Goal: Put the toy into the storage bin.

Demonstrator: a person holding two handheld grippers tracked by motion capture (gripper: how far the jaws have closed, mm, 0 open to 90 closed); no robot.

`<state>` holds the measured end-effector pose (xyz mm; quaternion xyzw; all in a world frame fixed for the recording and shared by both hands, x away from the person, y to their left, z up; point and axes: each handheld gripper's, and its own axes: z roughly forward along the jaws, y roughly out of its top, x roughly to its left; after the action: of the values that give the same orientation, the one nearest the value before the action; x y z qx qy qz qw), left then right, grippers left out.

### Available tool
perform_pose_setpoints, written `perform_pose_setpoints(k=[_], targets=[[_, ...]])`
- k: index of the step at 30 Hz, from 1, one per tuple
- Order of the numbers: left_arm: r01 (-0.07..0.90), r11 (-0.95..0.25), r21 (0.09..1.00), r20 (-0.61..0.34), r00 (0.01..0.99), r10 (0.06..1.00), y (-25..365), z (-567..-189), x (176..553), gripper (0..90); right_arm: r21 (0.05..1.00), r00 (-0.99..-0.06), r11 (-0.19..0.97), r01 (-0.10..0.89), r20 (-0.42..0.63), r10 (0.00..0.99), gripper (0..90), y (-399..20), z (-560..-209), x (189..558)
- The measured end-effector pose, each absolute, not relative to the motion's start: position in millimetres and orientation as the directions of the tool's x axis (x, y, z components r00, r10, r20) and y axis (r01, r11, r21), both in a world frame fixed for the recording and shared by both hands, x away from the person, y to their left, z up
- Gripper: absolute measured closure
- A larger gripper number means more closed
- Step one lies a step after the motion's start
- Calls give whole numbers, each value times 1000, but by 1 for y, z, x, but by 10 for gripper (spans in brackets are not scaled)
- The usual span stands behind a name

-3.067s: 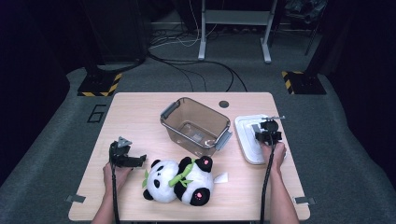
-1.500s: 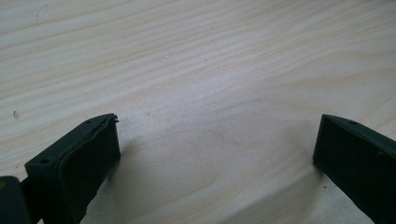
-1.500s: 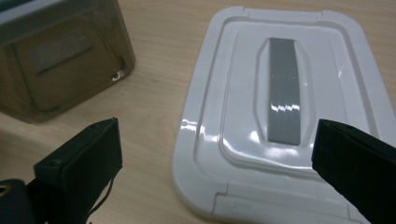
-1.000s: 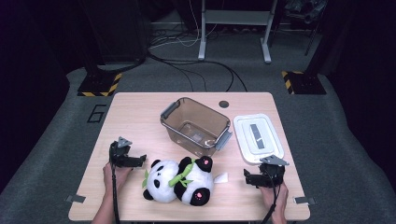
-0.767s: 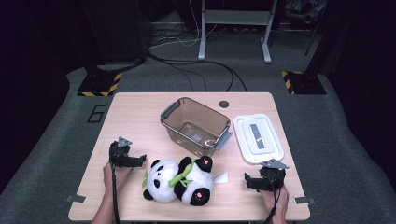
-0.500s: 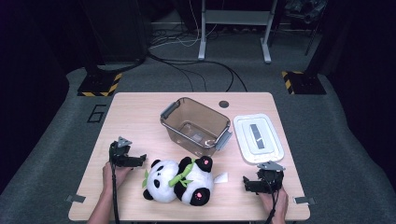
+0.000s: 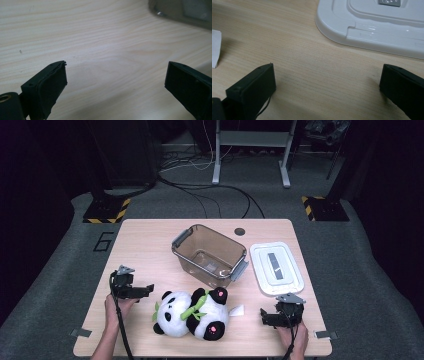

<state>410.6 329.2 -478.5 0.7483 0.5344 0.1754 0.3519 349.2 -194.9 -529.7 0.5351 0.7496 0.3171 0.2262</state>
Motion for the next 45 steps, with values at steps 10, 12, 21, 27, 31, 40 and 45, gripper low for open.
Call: perform_pose_setpoints(k=[10,12,21,27,31,40,45], targets=[[649,-171,741,-168,425,889,302,-441,385,43,718,-324,224,659,2,946,0,-195,-530,349],[636,-174,752,-168,440,882,295,-436,380,43,718,-324,224,659,2,946,0,-195,-530,349],[601,-231,765,-170,535,827,256,-426,360,45,718,-324,225,659,1,946,0,-195,-530,349],[569,-289,770,-157,608,778,225,-418,347,44,718,-324,224,659,2,946,0,-195,-530,349],[532,-326,782,-133,653,746,199,-412,336,52,718,-324,224,659,2,946,0,-195,-530,349],[526,-380,761,-123,692,711,164,-423,334,256,718,-324,224,659,2,946,0,-195,-530,349],[522,-403,751,-100,694,713,164,-438,332,422,718,-325,225,659,2,946,0,-195,-530,349]])
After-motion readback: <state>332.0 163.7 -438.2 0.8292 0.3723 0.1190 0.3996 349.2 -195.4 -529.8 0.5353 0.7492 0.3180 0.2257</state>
